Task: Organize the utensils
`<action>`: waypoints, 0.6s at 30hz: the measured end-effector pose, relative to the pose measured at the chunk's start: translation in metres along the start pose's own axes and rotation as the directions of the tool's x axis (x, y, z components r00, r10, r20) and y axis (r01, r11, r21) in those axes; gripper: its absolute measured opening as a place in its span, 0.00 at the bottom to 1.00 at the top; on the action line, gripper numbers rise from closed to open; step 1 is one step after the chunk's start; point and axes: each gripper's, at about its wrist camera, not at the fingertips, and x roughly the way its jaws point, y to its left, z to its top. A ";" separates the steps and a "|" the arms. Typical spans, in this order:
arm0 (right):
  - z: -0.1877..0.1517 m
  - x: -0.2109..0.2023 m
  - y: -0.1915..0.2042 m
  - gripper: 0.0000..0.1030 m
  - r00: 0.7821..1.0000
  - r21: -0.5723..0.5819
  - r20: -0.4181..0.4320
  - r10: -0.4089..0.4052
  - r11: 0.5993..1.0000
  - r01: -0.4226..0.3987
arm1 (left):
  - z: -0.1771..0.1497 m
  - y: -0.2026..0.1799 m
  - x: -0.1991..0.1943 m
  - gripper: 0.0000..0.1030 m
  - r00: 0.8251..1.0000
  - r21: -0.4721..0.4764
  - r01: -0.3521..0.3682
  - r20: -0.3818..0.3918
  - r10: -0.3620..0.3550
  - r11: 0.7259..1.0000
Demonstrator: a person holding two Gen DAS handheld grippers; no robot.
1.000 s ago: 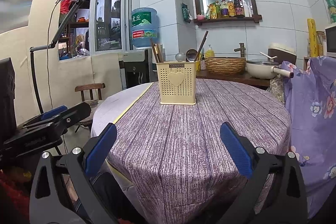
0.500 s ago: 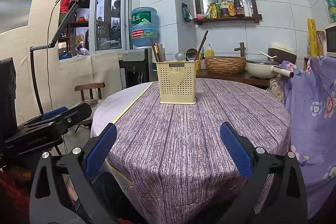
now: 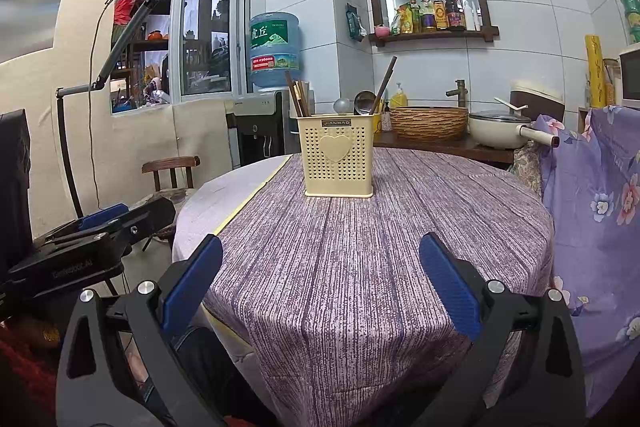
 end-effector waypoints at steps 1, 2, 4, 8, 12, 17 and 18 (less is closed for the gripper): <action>0.000 0.000 0.000 0.94 1.000 0.000 0.000 0.000 1.000 0.000 | 0.000 0.000 -0.001 0.95 1.000 0.001 -0.001 0.001 0.001 1.000; 0.000 0.000 0.000 0.94 1.000 0.000 -0.001 -0.001 1.000 0.001 | 0.000 0.000 -0.001 0.95 1.000 0.002 -0.003 0.001 0.003 1.000; 0.000 0.000 0.000 0.94 1.000 0.001 -0.002 0.000 1.000 0.000 | 0.000 0.000 0.000 0.95 1.000 0.001 -0.001 0.000 0.001 1.000; -0.001 0.000 -0.001 0.94 1.000 0.001 -0.004 0.001 1.000 -0.001 | 0.000 0.000 -0.001 0.95 1.000 0.001 -0.002 0.002 0.002 1.000; -0.001 0.000 -0.001 0.94 1.000 0.002 -0.005 0.001 1.000 -0.001 | 0.001 0.001 0.000 0.95 1.000 0.002 -0.006 -0.002 0.006 1.000; -0.001 0.000 -0.001 0.94 1.000 0.000 -0.005 0.000 1.000 0.000 | 0.002 0.003 0.000 0.95 1.000 -0.004 -0.012 -0.004 0.012 1.000; 0.000 0.000 -0.001 0.94 1.000 0.000 -0.004 0.000 1.000 0.000 | 0.002 0.003 0.000 0.95 1.000 -0.004 -0.013 -0.004 0.013 1.000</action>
